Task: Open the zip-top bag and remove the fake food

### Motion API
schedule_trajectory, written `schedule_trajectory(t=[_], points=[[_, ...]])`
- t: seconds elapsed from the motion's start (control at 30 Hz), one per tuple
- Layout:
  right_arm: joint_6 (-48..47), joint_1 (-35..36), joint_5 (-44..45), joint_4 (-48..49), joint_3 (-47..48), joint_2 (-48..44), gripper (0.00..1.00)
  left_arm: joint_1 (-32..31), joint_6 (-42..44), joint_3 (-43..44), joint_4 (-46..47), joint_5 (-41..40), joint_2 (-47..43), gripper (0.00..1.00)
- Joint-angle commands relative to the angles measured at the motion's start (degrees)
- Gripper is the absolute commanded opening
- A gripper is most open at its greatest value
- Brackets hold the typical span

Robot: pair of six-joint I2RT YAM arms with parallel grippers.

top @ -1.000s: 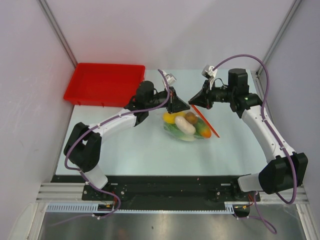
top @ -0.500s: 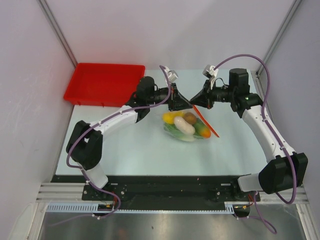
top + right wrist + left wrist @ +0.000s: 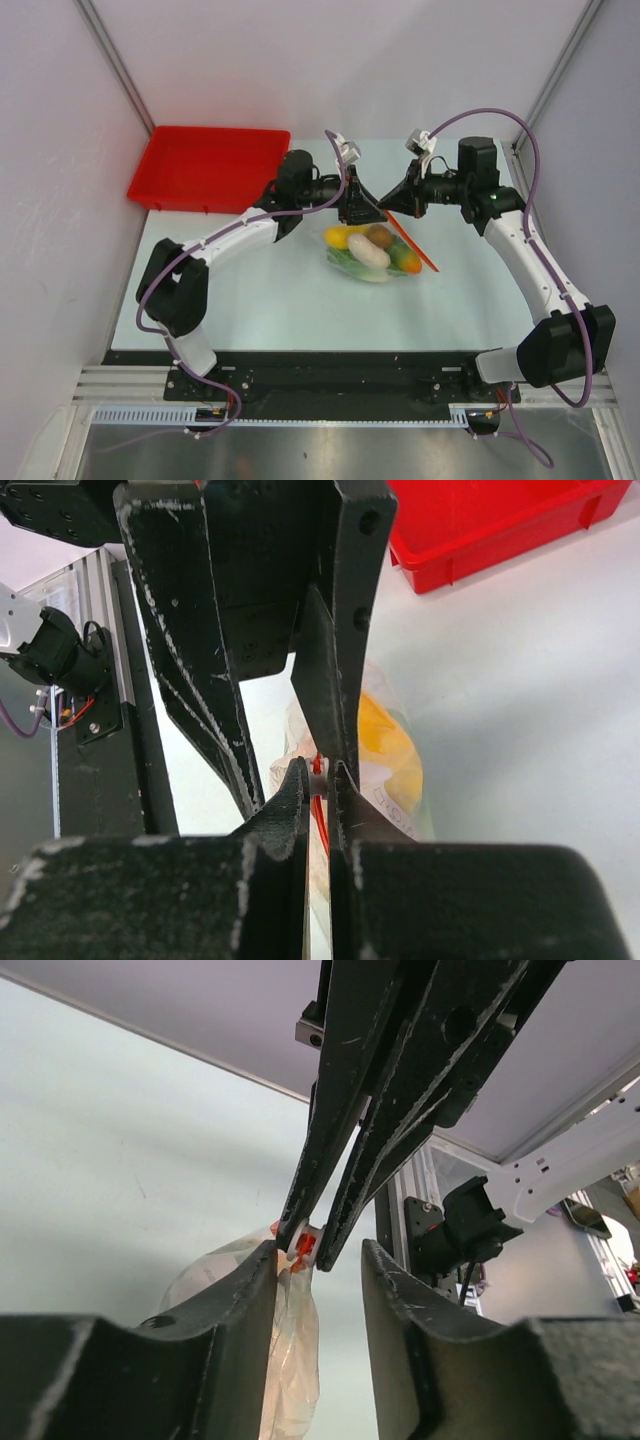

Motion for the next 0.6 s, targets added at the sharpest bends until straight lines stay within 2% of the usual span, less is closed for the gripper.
schedule_trajectory(t=[0.0,0.2,0.5,0.57], points=[[1.5,0.1,-2.0,4.5,0.4,-0.3,0.0,-0.5,3.4,1.4,-1.0,1.1,-0.6,0.47],[1.3,0.1,-2.1,4.1,0.4,0.1,0.0,-0.5,4.9,1.7,-1.8,1.7,-0.6,0.32],[0.7,-0.2,-3.0,3.3,0.4,0.2,0.0,-0.5,8.1,2.5,-5.1,0.9,-0.3,0.0],[0.4,-0.5,-3.5,2.7,0.4,0.0,0.01,-0.6,9.3,2.5,-6.2,-0.1,-0.8,0.0]])
